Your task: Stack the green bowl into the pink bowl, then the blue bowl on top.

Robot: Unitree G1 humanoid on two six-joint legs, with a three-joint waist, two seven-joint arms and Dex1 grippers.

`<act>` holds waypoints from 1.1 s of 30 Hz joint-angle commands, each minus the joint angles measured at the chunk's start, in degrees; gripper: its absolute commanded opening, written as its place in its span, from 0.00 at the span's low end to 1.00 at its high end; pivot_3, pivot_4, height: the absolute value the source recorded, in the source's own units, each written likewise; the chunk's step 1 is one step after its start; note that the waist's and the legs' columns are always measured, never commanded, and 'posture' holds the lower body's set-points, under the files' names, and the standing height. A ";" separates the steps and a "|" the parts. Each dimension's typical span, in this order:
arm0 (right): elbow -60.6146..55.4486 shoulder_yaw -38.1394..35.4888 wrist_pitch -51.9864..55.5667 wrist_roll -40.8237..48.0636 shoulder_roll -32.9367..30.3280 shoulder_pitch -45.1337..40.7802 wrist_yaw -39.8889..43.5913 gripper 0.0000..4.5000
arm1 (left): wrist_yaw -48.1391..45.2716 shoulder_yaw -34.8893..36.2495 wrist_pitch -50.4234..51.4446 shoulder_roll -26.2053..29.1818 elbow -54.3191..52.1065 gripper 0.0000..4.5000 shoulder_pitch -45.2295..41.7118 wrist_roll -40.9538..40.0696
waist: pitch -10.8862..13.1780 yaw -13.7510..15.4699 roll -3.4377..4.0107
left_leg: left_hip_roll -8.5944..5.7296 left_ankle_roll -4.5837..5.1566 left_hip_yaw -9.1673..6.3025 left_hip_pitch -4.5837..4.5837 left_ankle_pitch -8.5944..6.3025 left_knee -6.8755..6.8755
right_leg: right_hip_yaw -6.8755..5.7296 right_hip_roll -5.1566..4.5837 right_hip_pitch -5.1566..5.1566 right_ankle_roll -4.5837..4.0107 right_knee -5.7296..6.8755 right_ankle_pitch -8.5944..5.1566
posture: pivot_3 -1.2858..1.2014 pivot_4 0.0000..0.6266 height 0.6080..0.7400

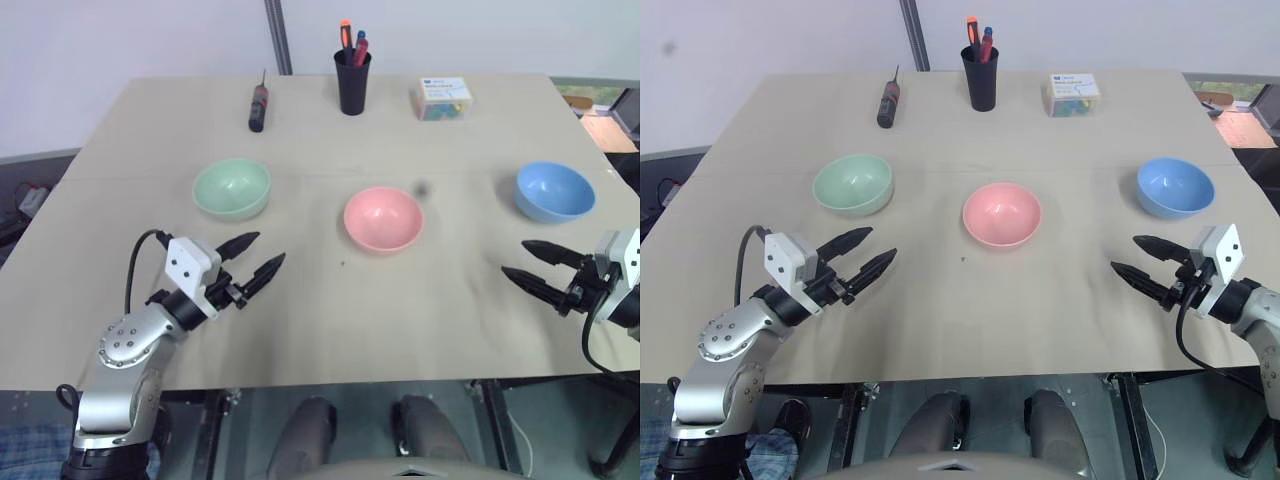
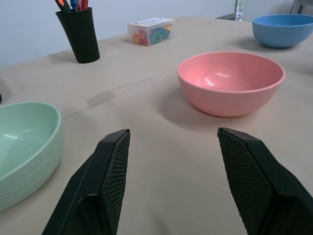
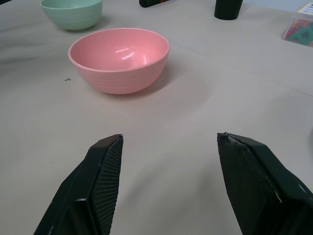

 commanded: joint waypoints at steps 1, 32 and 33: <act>-0.74 -1.64 -0.93 0.65 -0.92 -1.03 0.12 0.72 | -0.31 0.55 -1.44 0.16 -1.26 0.67 -0.13 -0.40 | 0.00 0.00 0.00 | 0.00 0.00 0.00 0.00 0.00 0.00 | 0.00 0.00 0.00 0.00 0.00 0.00 | 0.52 0.24 1.00; -1.27 1.91 1.93 -1.04 -2.92 -5.36 -0.47 0.72 | -3.75 3.66 -2.11 -2.05 -0.93 0.67 -0.35 -8.95 | 0.01 0.67 0.01 | 0.01 0.00 0.02 0.01 0.00 -0.03 | 0.02 -0.02 -0.01 0.00 -0.03 0.00 | 0.52 0.24 1.00; -1.67 2.94 2.60 -1.70 -3.45 -6.75 -0.99 0.72 | -3.81 4.02 -2.05 -1.97 -0.85 0.67 -0.20 -9.44 | 0.01 0.67 0.01 | 0.02 0.00 0.03 0.01 0.00 -0.04 | 0.02 -0.02 -0.01 0.00 -0.03 0.00 | 0.52 0.24 1.00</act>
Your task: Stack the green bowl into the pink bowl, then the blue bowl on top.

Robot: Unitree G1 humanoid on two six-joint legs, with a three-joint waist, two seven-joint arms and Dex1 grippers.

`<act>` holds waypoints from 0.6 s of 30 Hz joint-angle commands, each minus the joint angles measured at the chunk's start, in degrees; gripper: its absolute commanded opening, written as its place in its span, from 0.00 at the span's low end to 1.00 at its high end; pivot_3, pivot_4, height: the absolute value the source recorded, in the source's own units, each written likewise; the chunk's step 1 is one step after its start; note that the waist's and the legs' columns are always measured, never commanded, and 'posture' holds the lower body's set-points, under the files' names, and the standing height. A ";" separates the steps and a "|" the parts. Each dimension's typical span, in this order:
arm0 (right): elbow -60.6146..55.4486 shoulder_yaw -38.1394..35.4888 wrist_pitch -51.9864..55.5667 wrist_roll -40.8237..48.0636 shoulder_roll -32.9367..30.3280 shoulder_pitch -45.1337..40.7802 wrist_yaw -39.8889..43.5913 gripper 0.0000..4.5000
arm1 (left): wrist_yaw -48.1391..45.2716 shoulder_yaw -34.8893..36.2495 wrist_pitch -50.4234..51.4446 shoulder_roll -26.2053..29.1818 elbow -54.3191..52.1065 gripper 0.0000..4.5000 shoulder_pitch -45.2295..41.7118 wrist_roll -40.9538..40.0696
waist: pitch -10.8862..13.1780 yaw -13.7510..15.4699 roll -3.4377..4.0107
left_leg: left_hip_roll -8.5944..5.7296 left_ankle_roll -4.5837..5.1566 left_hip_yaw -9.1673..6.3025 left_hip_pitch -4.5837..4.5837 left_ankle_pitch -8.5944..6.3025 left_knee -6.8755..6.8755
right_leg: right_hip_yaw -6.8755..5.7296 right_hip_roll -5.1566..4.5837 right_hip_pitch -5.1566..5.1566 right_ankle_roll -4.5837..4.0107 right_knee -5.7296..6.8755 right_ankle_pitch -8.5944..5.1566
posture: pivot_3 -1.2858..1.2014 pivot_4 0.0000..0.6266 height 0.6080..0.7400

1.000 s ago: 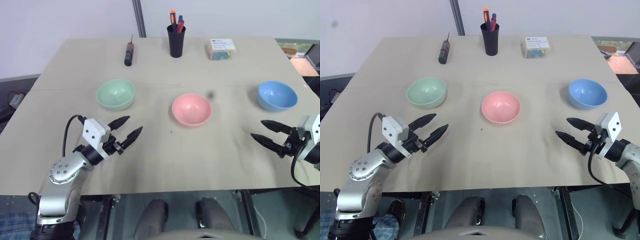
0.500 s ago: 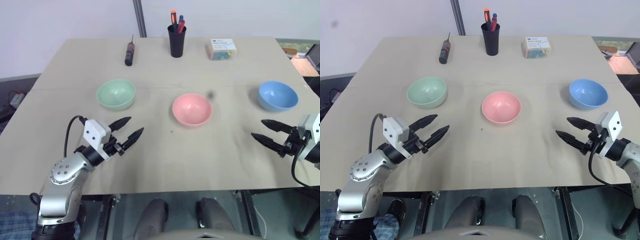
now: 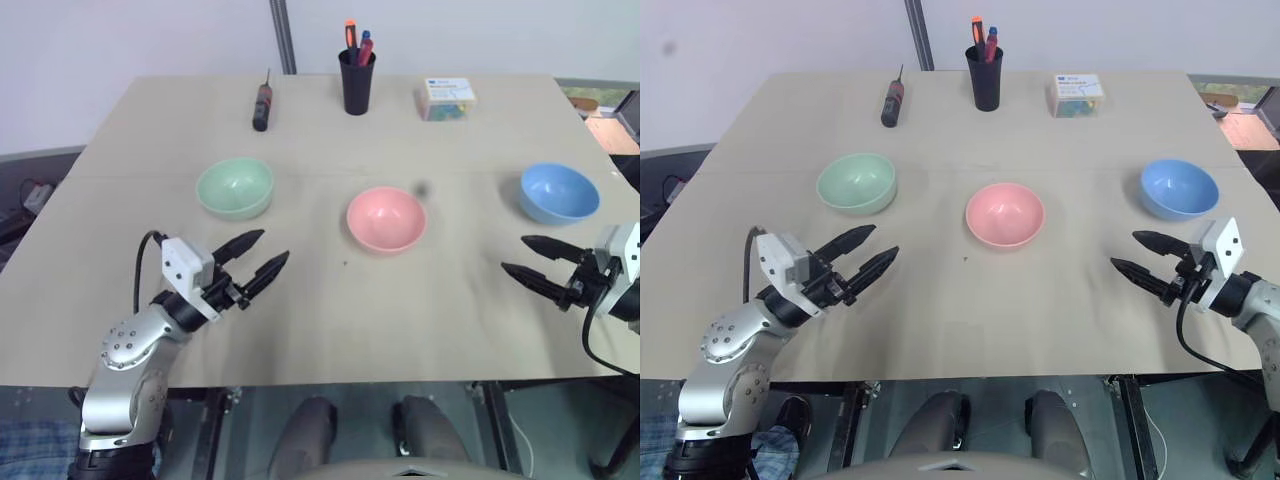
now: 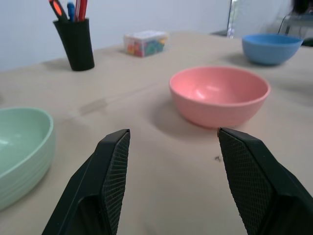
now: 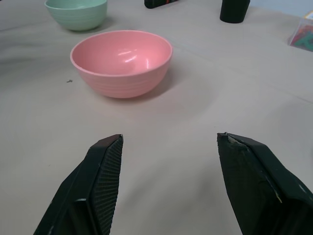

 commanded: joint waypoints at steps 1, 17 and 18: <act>-3.21 3.05 1.98 -2.16 -2.64 -5.33 -2.00 0.72 | -0.77 3.21 -0.82 0.22 -1.04 0.67 0.35 -3.27 | 0.00 0.02 0.00 | 0.00 0.00 0.00 0.00 0.00 -0.01 | -0.01 0.00 0.00 0.00 0.00 0.00 | 0.52 0.24 1.00; -4.19 31.09 0.98 -14.65 2.78 -32.63 3.03 0.72 | -1.64 7.38 -2.30 -0.21 -1.93 0.67 2.48 -7.39 | 0.05 0.24 0.02 | -0.04 -0.26 -0.42 -0.30 0.14 -0.31 | -0.44 -0.28 -0.05 -0.01 -0.69 0.01 | 0.52 0.24 1.00; -3.78 32.14 0.95 -15.20 3.33 -33.33 3.39 0.72 | -1.36 7.42 -2.23 -0.32 -2.17 0.67 2.71 -7.51 | 0.05 0.24 0.02 | -0.05 -0.26 -0.41 -0.30 0.14 -0.38 | -0.43 -0.29 -0.05 -0.01 -0.74 0.01 | 0.52 0.24 1.00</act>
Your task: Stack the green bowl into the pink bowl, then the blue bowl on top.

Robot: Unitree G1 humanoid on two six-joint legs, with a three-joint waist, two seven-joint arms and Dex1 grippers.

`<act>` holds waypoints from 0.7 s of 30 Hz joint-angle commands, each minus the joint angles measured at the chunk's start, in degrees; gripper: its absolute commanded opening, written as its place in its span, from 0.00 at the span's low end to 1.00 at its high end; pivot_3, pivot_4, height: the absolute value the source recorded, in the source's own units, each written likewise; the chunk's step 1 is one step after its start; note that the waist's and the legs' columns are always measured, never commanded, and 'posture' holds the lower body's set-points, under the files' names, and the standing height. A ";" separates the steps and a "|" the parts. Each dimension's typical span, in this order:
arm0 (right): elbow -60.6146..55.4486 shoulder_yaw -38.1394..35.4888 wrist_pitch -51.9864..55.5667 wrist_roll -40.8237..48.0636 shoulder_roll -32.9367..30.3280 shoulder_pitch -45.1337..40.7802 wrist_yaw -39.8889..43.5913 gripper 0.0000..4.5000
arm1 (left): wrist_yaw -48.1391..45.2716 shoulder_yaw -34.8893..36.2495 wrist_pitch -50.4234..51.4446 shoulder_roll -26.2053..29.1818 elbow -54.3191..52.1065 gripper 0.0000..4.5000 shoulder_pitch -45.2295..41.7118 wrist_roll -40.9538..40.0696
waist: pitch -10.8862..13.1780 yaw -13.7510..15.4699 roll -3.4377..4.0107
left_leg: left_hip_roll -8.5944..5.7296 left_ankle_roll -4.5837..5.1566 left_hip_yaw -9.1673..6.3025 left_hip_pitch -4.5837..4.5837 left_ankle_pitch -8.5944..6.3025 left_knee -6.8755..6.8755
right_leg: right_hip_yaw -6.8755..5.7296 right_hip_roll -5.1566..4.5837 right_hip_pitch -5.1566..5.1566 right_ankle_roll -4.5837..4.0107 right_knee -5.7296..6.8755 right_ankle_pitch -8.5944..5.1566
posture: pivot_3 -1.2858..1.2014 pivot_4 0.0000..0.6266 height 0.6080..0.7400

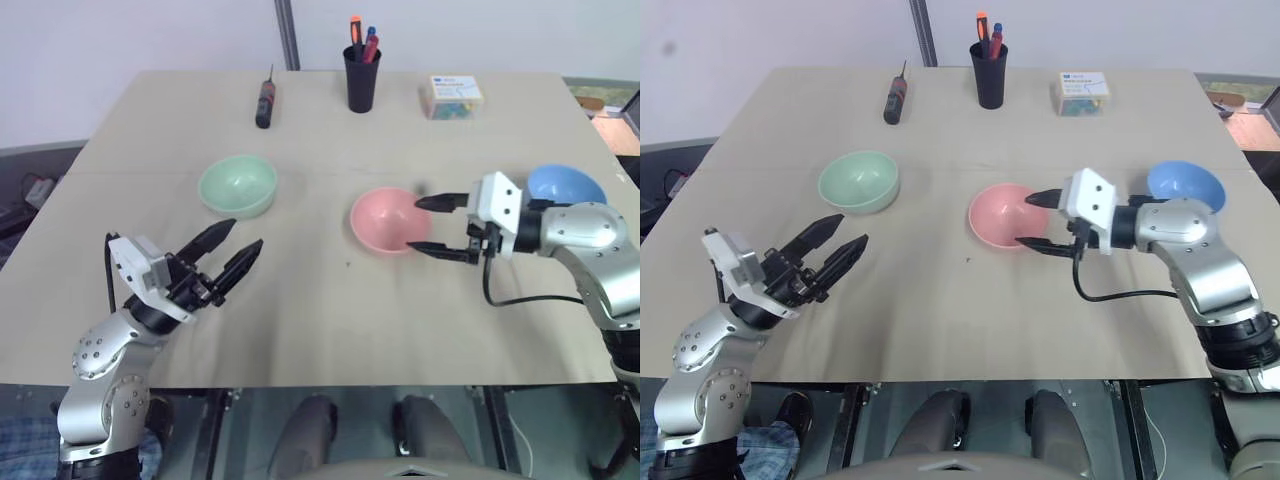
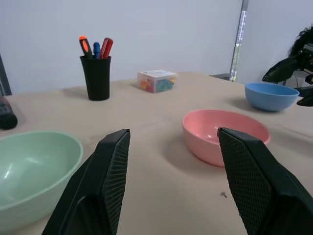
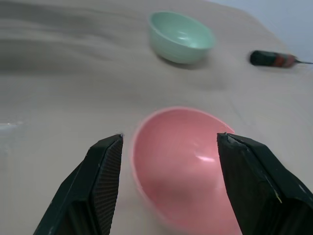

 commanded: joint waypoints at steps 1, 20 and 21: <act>-0.05 2.82 -0.11 -1.75 1.54 -2.83 1.07 0.72 | 0.54 1.44 -1.00 -0.08 -2.63 0.67 0.41 -0.91 | 0.00 -0.02 0.00 | -0.01 -0.01 -0.01 -0.01 0.00 -0.04 | -0.02 -0.02 -0.02 0.00 -0.03 0.00 | 0.52 0.24 1.00; 16.69 17.05 -4.86 -21.50 8.37 -10.55 1.05 0.39 | 3.39 0.92 -1.41 -1.32 -6.28 0.69 3.61 -0.16 | 0.00 -0.24 0.00 | -0.05 -0.03 0.01 -0.02 0.02 -0.12 | 0.00 -0.05 -0.12 -0.01 -0.03 0.00 | 0.52 0.24 1.00; 16.56 16.90 -4.98 -21.73 8.38 -10.53 1.15 0.30 | 3.63 0.99 -1.30 -1.25 -6.46 0.69 3.90 0.02 | 0.00 -0.27 0.00 | -0.05 -0.03 0.01 -0.02 0.02 -0.12 | 0.01 -0.04 -0.13 0.00 -0.03 0.00 | 0.52 0.24 1.00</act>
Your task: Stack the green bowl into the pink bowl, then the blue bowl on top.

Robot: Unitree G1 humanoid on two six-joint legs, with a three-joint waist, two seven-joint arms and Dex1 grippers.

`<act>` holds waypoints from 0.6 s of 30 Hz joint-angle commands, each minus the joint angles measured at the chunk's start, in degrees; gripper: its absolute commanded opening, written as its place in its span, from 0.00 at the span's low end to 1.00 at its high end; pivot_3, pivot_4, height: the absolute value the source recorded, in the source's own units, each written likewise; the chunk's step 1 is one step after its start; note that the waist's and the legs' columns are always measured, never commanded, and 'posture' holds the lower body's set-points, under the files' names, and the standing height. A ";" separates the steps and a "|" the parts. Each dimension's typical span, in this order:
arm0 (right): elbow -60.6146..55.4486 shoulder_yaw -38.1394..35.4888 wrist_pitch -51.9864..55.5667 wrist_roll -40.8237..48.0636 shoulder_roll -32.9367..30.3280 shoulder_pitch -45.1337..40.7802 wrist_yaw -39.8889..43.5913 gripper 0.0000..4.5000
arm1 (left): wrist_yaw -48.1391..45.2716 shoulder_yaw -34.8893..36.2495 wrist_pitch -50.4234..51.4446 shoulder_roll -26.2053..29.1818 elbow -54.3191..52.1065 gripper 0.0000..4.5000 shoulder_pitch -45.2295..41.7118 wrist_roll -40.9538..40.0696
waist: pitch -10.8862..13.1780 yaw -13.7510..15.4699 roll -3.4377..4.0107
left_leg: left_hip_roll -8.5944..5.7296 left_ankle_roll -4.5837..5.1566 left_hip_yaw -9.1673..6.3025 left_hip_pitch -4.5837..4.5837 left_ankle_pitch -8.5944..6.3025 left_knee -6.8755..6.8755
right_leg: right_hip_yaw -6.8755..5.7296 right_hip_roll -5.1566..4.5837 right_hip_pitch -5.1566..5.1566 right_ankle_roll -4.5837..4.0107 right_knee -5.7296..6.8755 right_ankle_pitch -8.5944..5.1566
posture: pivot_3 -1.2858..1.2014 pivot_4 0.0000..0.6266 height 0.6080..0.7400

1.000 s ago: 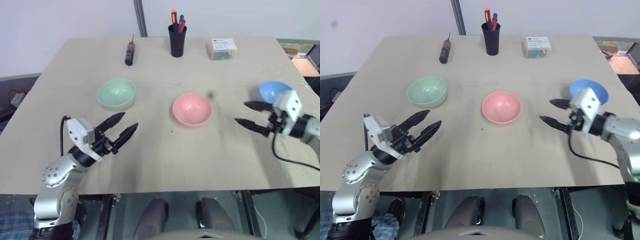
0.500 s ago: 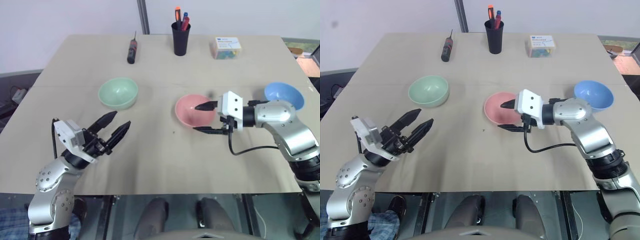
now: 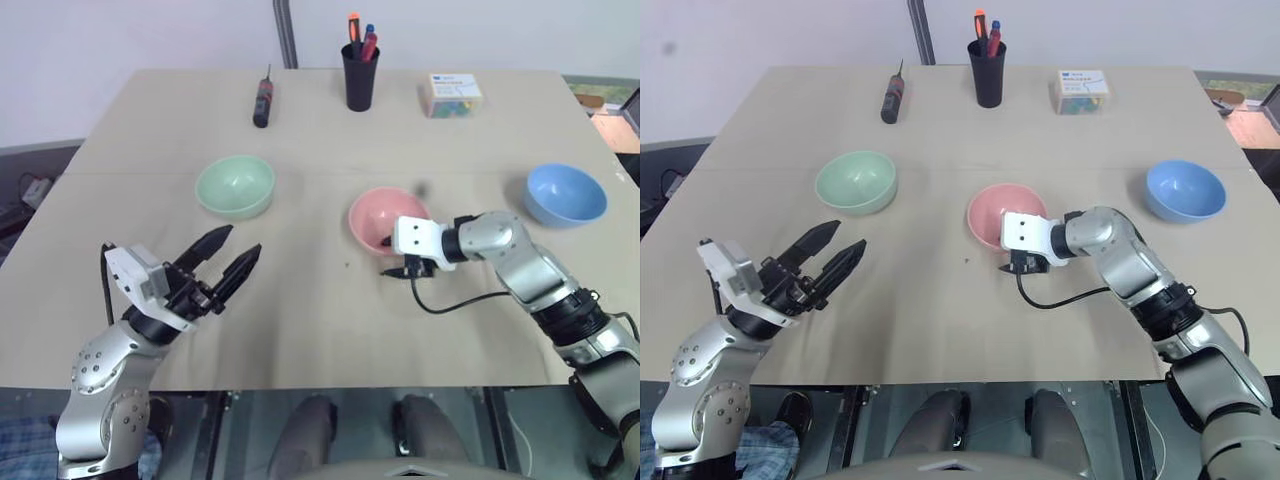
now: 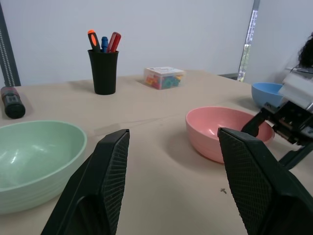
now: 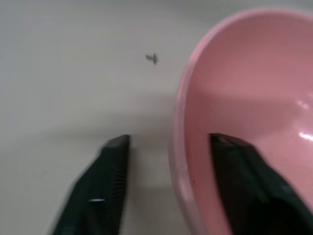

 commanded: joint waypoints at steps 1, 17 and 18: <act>-1.09 -1.05 -2.14 -1.17 -0.21 -1.57 0.81 0.22 | 0.68 1.05 -1.14 0.20 -3.03 0.69 1.31 0.51 | 0.00 -0.05 0.00 | 0.00 0.00 0.00 0.00 0.00 0.00 | 0.00 0.00 0.00 0.00 0.00 0.00 | 0.52 0.24 1.00; -21.60 -2.87 2.67 -2.08 -10.38 5.27 7.80 0.01 | -1.09 -0.58 -1.40 0.82 -0.81 0.69 -0.33 1.37 | 0.00 0.12 -0.01 | -0.03 0.01 -0.04 -0.04 0.00 -0.01 | -0.03 -0.04 0.00 0.00 -0.02 0.00 | 0.52 0.24 1.00; -23.68 -2.69 3.94 -2.03 -10.78 5.91 8.08 0.01 | -1.17 -0.61 -1.29 0.84 -0.54 0.69 -0.60 1.33 | -0.01 0.11 -0.01 | -0.02 0.01 -0.04 -0.03 0.00 -0.01 | -0.03 -0.04 0.00 0.00 -0.01 0.00 | 0.52 0.24 1.00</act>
